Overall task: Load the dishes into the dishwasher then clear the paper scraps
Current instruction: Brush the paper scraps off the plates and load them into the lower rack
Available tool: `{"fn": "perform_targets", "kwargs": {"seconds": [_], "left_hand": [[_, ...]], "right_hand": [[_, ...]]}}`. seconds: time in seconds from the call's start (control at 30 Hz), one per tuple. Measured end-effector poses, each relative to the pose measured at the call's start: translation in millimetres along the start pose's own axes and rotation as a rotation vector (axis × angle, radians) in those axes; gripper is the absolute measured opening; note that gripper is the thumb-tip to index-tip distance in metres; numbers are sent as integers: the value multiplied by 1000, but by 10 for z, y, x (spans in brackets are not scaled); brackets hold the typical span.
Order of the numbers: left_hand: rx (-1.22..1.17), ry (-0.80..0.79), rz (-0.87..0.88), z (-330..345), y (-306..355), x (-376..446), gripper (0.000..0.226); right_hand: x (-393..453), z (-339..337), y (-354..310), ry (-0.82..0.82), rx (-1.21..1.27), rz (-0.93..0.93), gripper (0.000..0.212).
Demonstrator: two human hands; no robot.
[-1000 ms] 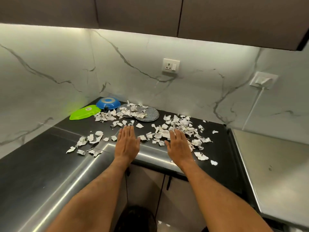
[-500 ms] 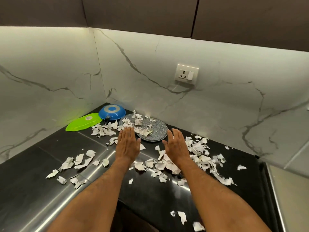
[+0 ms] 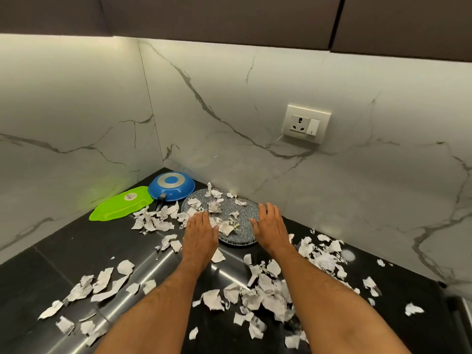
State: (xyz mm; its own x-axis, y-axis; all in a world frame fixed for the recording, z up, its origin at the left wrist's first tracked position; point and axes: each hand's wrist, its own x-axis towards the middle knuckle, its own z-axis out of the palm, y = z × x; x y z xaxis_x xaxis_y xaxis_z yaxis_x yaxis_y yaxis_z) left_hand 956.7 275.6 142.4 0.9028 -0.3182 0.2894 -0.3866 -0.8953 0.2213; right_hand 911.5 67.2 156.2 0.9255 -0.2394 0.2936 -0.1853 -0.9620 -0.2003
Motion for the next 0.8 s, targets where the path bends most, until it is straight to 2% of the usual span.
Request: {"fn": "perform_targets", "kwargs": {"seconds": [0.17,0.3,0.4,0.57,0.7,0.8], "left_hand": [[-54,-56,-111,269,2,180,30],[-164,-156,-256,554,-28,370,27],[-296,-124,-372,629,-22,489,28],[-498,-152,-515,705,-14,623,22],[-608,-136,-588,716,-50,642,33],[-676,-128,-585,668,-78,641,38]], "right_hand": [[427,310,168,-103,86,83,51],[666,642,354,-208,139,208,47],[768,844,410,-301,145,307,53],[864,947,318,-261,197,409,51],[913,892,353,-204,390,571,39],[872,817,421,-167,472,587,37]]}}
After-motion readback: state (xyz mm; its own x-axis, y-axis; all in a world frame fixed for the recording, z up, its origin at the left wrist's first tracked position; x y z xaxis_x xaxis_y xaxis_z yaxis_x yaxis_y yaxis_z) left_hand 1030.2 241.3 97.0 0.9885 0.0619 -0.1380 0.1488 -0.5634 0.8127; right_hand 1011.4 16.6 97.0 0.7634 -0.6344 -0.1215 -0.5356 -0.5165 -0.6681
